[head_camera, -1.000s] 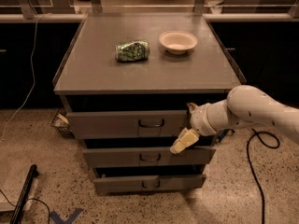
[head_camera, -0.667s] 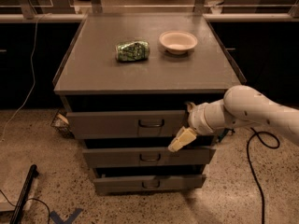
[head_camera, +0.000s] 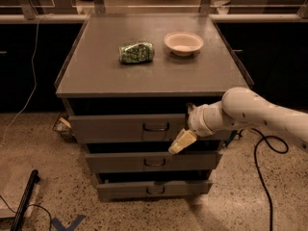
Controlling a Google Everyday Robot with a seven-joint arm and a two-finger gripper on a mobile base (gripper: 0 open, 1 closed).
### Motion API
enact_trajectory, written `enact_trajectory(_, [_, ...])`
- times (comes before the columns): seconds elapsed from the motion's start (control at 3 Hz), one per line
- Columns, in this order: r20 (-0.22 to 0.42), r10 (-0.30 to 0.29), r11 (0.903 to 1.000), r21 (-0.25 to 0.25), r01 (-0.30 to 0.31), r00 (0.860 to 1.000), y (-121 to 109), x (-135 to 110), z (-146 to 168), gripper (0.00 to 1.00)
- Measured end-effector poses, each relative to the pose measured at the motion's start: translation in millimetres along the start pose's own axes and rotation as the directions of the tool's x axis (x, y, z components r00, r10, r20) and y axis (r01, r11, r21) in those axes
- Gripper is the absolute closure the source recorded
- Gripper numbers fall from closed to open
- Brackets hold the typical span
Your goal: Open top drawer
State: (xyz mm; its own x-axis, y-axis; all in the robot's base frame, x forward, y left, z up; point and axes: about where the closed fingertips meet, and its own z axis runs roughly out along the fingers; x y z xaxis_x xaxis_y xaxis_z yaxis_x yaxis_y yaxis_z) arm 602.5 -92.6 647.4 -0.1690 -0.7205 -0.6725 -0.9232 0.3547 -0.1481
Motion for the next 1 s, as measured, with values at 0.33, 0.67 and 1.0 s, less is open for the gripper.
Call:
enact_trajectory(0.33, [0.000, 0.000, 1.0000, 0.000, 0.000, 1.000, 0.0, 0.0, 0.1, 0.13])
enact_trajectory(0.67, [0.000, 0.000, 1.0000, 0.000, 0.000, 1.000, 0.0, 0.0, 0.1, 0.35])
enact_trajectory(1.0, [0.000, 0.000, 1.0000, 0.000, 0.000, 1.000, 0.1, 0.0, 0.1, 0.66])
